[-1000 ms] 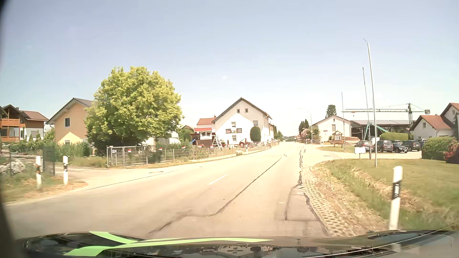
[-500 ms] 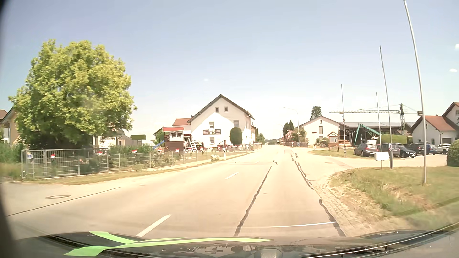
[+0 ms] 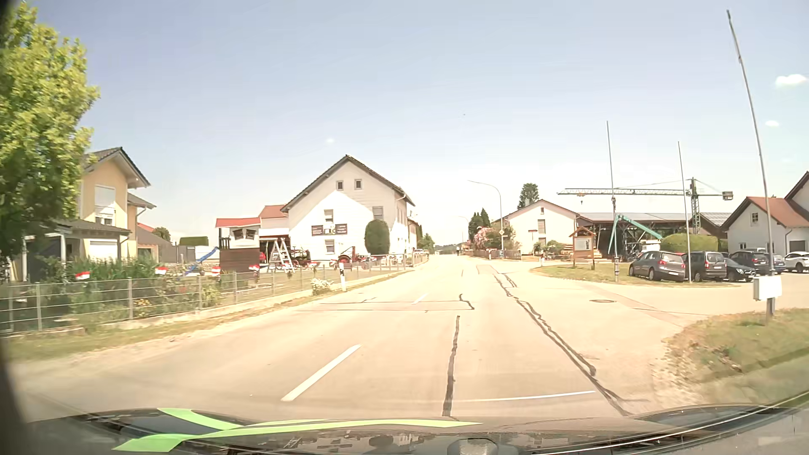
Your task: Follow the waypoints while adhering to traffic rules and regulations
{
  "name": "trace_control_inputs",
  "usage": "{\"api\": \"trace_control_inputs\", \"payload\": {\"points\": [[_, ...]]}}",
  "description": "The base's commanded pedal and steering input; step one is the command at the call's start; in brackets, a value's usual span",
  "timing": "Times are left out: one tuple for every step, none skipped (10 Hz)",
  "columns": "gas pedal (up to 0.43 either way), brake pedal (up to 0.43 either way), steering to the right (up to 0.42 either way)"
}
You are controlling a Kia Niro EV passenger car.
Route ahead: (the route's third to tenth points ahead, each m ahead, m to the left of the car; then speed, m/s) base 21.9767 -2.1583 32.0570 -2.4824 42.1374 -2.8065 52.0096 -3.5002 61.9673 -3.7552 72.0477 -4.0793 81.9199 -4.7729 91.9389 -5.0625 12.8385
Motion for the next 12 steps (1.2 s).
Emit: {"api": "trace_control_inputs", "payload": {"points": [[0.047,0.0,0.042],[0.047,0.0,0.036],[0.059,0.0,0.032],[0.059,0.0,0.031],[0.059,0.0,0.031],[0.059,0.0,0.031],[0.059,0.0,0.029],[0.059,0.0,0.023],[0.059,0.0,0.015],[0.059,0.0,0.008],[0.059,0.0,0.006],[0.059,0.0,0.006]]}}
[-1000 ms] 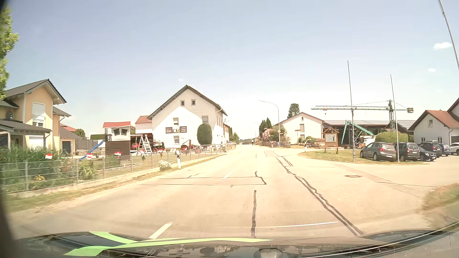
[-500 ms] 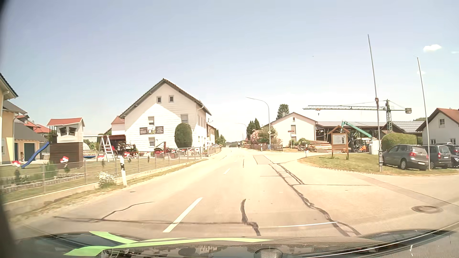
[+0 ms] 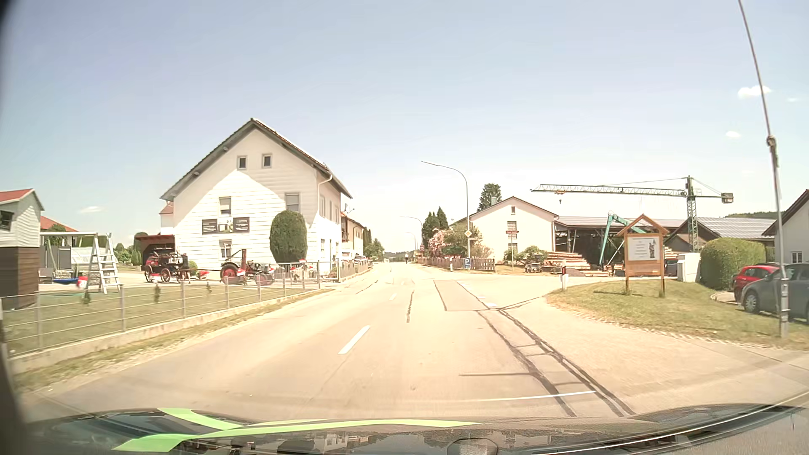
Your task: Follow the waypoints while adhering to traffic rules and regulations
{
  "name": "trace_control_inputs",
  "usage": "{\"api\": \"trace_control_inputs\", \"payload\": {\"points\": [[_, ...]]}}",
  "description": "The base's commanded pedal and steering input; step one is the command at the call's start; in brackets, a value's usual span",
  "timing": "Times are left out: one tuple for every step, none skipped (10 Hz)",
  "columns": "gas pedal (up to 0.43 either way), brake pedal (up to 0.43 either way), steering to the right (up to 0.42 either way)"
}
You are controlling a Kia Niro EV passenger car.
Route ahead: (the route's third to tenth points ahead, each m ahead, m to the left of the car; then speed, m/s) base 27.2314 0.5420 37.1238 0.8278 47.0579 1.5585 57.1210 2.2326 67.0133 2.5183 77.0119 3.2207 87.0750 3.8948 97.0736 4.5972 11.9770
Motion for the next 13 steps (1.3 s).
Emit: {"api": "trace_control_inputs", "payload": {"points": [[0.059,0.0,0.006],[0.067,0.0,0.006],[0.067,0.0,0.006],[0.067,0.0,0.002],[0.079,0.0,-0.001],[0.079,0.0,-0.004],[0.079,0.0,-0.007],[0.079,0.0,-0.009],[0.079,0.0,-0.009],[0.079,0.0,-0.01],[0.079,0.0,-0.01],[0.087,0.0,-0.01],[0.087,0.0,-0.011]]}}
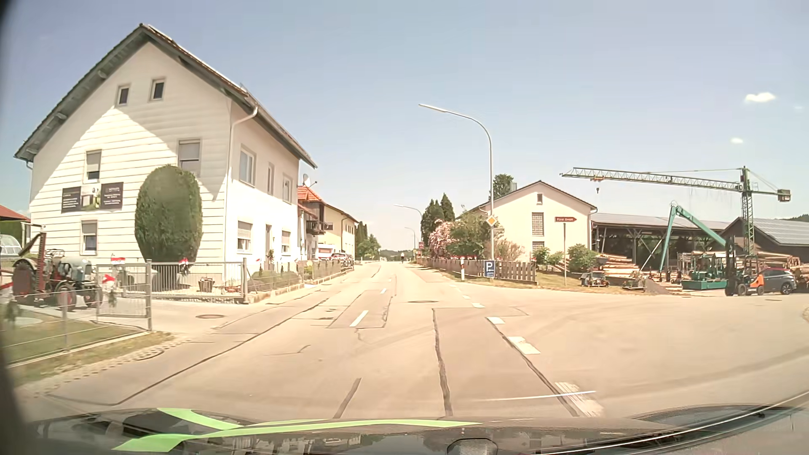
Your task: Follow the waypoints while adhering to traffic rules and regulations
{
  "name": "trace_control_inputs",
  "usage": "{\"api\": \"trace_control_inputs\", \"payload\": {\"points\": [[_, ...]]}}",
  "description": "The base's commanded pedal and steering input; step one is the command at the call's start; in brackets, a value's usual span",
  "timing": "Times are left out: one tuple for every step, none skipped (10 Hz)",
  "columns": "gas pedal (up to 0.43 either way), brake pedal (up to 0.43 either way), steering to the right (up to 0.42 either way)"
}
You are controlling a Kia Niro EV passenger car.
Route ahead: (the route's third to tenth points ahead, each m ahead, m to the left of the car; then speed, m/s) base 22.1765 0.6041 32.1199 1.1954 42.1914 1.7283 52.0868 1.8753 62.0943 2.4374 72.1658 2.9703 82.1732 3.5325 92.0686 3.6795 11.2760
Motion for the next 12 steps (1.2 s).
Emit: {"api": "trace_control_inputs", "payload": {"points": [[0.087,0.0,-0.011],[0.087,0.0,-0.011],[0.087,0.0,-0.011],[0.087,0.0,-0.012],[0.098,0.0,-0.013],[0.11,0.0,-0.016],[0.118,0.0,-0.018],[0.118,0.0,-0.018],[0.118,0.0,-0.018],[0.13,0.0,-0.016],[0.13,0.0,-0.015],[0.13,0.0,-0.014]]}}
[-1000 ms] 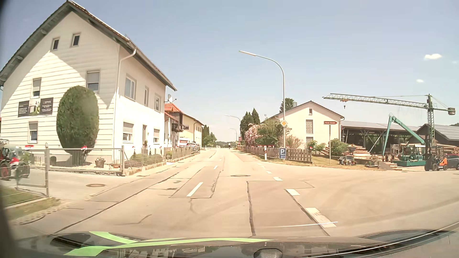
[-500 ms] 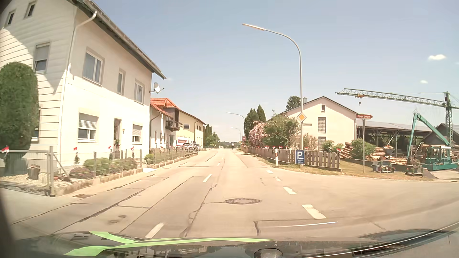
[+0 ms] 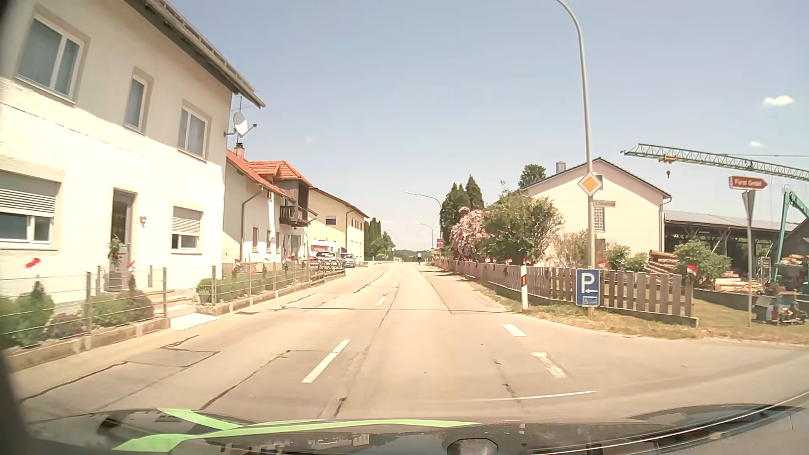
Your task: Follow the waypoints while adhering to traffic rules and regulations
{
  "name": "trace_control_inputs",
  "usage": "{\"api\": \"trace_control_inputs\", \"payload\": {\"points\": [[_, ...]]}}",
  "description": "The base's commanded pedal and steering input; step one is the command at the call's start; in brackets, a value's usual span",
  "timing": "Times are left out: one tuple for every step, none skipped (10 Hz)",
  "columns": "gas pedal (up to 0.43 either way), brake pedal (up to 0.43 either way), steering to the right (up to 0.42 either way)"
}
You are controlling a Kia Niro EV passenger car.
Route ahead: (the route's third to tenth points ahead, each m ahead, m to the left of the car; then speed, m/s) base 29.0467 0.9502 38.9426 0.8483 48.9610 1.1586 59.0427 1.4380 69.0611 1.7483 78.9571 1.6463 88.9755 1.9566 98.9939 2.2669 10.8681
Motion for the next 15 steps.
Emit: {"api": "trace_control_inputs", "payload": {"points": [[0.13,0.0,-0.012],[0.13,0.0,-0.01],[0.118,0.0,-0.01],[0.118,0.0,-0.009],[0.118,0.0,-0.008],[0.118,0.0,-0.008],[0.118,0.0,-0.007],[0.118,0.0,-0.008],[0.118,0.0,-0.007],[0.118,0.0,-0.007],[0.118,0.0,-0.008],[0.118,0.0,-0.007],[0.118,0.0,-0.008],[0.118,0.0,-0.008],[0.118,0.0,-0.01]]}}
